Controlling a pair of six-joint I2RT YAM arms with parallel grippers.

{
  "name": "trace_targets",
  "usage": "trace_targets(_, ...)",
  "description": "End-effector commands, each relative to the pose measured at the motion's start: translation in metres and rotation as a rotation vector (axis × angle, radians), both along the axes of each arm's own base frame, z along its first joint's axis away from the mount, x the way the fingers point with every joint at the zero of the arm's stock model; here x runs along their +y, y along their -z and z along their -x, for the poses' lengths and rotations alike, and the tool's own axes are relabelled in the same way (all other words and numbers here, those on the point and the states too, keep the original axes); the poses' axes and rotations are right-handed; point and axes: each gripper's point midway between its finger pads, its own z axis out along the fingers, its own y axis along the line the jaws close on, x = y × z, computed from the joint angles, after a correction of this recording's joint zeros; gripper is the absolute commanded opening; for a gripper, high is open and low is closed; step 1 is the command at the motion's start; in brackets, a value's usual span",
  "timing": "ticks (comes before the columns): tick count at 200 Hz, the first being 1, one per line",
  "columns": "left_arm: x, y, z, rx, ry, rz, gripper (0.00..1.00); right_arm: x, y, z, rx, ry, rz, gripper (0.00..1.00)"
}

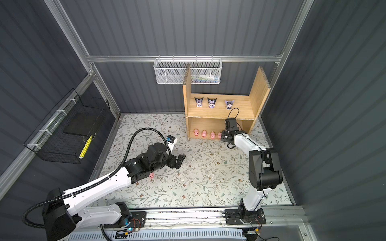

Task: Place and organize the plastic toys onto the shelf
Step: 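Set the pig down at the end of the row and open the right gripper, then withdraw the right gripper from the shelf toward the last pig on the table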

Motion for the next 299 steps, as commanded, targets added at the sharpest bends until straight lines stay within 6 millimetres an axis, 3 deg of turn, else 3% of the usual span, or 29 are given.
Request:
trace_targets(1,0.006,-0.005,-0.001,-0.015,-0.004,-0.012,1.0,-0.008,0.001,-0.001,0.017,0.024,0.027,0.37)
trace_targets(46,0.005,-0.01,-0.001,-0.018,0.0,-0.009,1.0,-0.012,-0.004,-0.001,0.009,0.031,0.046,0.47)
trace_targets(91,0.006,-0.01,0.0,-0.016,-0.003,-0.007,1.0,-0.017,-0.008,-0.001,0.001,0.042,0.073,0.49)
trace_targets(119,0.006,-0.015,0.0,-0.02,-0.002,-0.001,1.0,-0.015,-0.012,-0.001,-0.009,0.038,0.061,0.5)
trace_targets(185,0.013,-0.02,0.003,-0.016,-0.02,0.008,1.0,0.002,-0.035,0.013,-0.063,-0.02,-0.008,0.65)
trace_targets(257,0.046,-0.011,0.018,0.024,-0.112,0.015,1.0,0.017,-0.041,0.045,-0.051,-0.056,-0.065,0.71)
trace_targets(299,0.074,-0.002,0.035,0.065,-0.181,0.03,1.0,0.039,-0.049,0.083,-0.06,-0.109,-0.081,0.81)
